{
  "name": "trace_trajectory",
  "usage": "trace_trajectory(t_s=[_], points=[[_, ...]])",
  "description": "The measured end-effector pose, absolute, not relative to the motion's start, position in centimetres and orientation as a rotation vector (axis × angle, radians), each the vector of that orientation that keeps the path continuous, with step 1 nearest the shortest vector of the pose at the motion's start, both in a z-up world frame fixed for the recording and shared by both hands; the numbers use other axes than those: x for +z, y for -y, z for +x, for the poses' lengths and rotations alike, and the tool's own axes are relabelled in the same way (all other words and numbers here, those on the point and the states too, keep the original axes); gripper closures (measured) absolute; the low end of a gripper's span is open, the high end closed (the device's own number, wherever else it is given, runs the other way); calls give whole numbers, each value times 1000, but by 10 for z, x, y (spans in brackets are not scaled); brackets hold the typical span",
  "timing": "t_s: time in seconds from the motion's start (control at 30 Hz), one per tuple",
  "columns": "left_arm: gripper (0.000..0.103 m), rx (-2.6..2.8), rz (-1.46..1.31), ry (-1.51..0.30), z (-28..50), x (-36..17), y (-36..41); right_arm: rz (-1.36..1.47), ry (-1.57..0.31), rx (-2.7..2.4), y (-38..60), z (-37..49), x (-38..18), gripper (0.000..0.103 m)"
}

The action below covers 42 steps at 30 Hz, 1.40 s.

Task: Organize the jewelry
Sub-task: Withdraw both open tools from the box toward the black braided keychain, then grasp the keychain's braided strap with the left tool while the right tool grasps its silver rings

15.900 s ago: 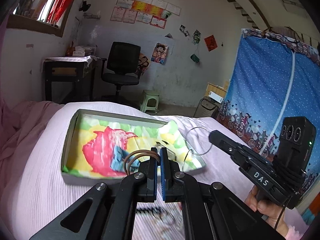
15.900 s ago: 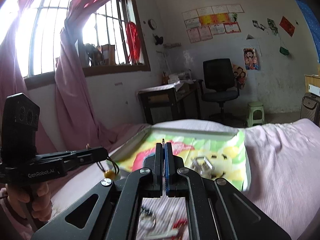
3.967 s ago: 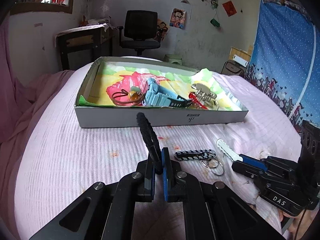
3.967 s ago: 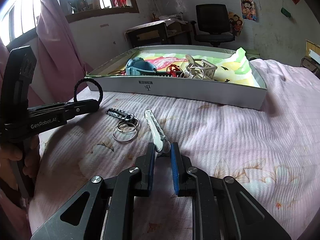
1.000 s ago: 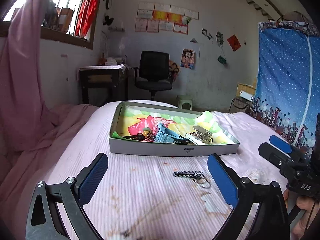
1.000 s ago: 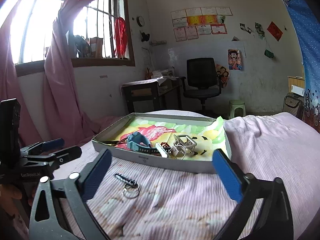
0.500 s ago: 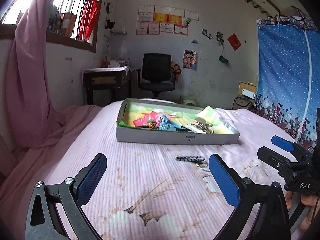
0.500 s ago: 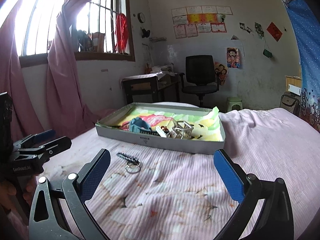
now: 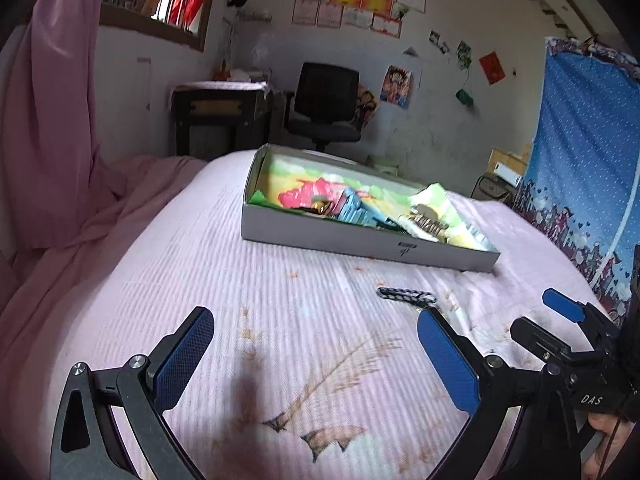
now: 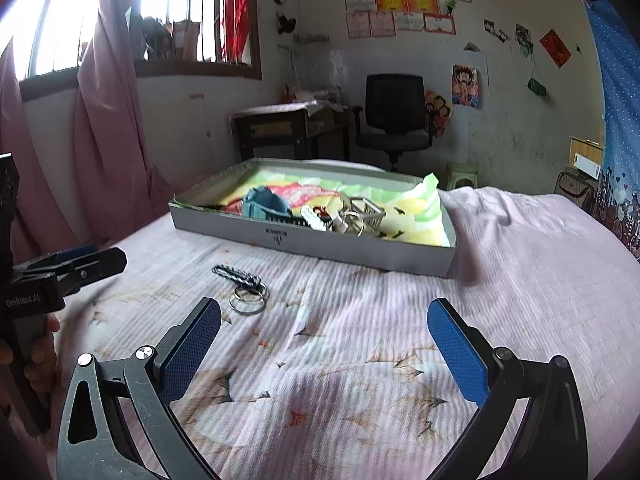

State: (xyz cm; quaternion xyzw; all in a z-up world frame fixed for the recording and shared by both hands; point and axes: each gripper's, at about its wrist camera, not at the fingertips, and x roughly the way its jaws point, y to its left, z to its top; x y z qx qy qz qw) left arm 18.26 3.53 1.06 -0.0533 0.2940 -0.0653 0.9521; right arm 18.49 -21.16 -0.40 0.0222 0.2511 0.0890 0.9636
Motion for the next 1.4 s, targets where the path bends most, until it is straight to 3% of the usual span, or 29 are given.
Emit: trace_trajectory(t_s=[0.97,1.17,1.4], points=[[2,-213,-125,-756,242,-9,-33,60,-781,224,185,268,-40,1],[12,-289,-80,-770,247,-10,-19,90,-781,205,191,270,-45,3],[25,-378,-27,-792,255,-11,-2,125,-785,218,198,274,-49,19]])
